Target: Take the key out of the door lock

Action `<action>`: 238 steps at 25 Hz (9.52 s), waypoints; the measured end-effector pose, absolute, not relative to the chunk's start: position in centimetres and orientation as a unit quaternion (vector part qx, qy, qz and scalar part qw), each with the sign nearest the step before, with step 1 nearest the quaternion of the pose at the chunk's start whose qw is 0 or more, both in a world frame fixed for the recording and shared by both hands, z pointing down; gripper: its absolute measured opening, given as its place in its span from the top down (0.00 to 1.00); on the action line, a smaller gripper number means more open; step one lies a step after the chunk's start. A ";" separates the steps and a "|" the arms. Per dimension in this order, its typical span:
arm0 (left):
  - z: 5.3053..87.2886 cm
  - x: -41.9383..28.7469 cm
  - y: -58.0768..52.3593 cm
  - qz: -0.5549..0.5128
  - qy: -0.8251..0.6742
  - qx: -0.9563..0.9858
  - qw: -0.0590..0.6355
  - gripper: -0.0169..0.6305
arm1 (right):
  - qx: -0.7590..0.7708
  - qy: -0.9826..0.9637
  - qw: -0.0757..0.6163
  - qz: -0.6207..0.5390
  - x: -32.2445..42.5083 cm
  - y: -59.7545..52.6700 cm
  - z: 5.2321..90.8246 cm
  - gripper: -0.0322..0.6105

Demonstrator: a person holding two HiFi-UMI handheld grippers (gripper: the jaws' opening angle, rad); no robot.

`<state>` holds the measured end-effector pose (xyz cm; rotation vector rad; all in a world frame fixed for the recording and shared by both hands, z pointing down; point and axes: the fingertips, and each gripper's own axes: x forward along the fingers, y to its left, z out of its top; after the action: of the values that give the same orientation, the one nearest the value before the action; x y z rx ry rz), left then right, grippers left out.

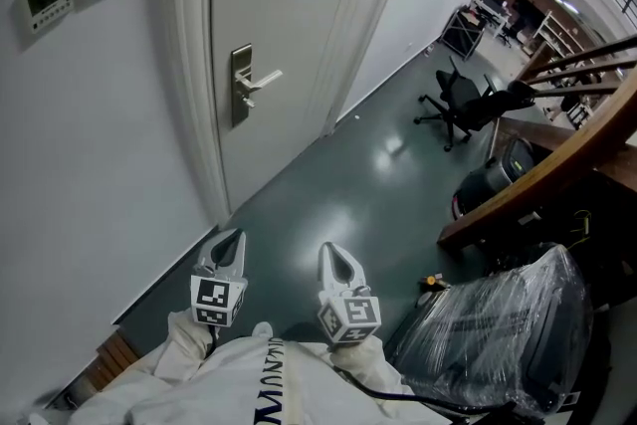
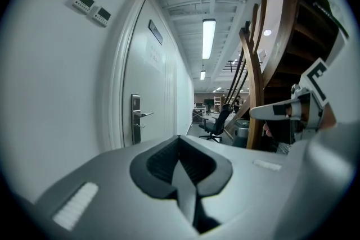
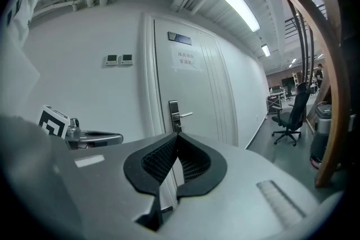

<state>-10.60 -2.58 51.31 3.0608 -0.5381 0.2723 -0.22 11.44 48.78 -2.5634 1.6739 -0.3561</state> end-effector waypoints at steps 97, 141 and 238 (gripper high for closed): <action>53.0 -0.4 -30.5 0.126 -0.511 0.849 0.046 0.97 | -0.560 0.810 -0.032 -0.170 14.7 -29.2 52.7 0.95; 53.2 -3.6 -28.7 0.174 -0.552 0.814 0.043 0.97 | -0.333 0.554 0.452 -0.615 17.2 -34.6 62.1 0.74; 52.1 1.9 -24.3 0.142 -0.569 0.810 0.029 0.97 | -0.543 0.837 -0.062 -0.026 18.3 -23.9 50.4 0.91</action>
<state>1.91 -24.32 52.11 2.4972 -1.7537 0.4368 18.31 -23.91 50.35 -1.7769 2.7375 -0.0848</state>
